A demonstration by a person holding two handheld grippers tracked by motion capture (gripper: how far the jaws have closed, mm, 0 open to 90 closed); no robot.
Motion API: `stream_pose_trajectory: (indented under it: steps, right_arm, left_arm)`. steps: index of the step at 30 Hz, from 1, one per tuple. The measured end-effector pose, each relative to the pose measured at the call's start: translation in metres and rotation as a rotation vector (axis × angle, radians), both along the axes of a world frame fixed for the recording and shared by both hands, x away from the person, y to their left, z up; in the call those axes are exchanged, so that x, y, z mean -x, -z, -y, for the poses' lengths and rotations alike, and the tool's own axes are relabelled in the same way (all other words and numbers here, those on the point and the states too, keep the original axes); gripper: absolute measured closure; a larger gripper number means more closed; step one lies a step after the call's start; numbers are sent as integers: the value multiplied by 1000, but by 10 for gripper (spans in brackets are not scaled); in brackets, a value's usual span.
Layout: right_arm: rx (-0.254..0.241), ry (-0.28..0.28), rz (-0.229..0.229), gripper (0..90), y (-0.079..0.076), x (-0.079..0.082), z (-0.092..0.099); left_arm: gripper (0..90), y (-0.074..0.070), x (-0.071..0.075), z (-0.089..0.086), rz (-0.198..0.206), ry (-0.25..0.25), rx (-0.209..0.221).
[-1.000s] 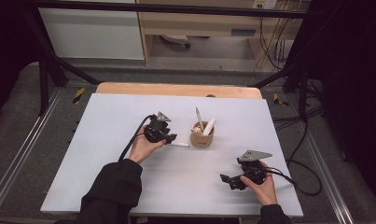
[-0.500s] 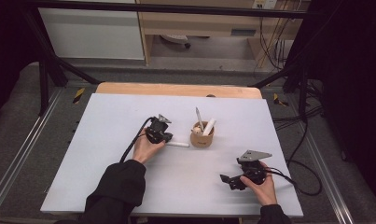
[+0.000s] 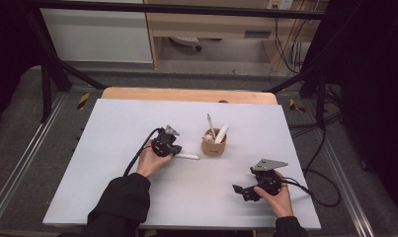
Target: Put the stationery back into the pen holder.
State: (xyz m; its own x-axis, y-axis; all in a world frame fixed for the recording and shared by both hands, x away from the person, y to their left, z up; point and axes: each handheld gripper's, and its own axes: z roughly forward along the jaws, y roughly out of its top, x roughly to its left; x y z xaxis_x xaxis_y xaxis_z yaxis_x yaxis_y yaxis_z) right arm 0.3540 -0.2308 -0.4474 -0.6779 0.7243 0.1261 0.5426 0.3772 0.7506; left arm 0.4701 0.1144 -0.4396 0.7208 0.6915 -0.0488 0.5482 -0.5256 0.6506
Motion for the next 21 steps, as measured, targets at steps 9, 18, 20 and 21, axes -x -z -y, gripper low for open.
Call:
stream_pose_trajectory:
  steps: [9,18,20,21]
  right_arm:
    - [-8,-12,-7,9,0,0,-2]
    - [25,-39,-13,12,-2,-1,-10]
    - [25,-56,-1,13,-4,-1,-14]
    - [27,-69,2,15,-5,-1,-16]
  left_arm:
    - [896,-3,19,-3,12,48,11]
    - [896,-4,40,-8,24,81,25]
    - [896,-4,44,-10,25,82,28]
    - [896,-3,46,-11,25,84,29]
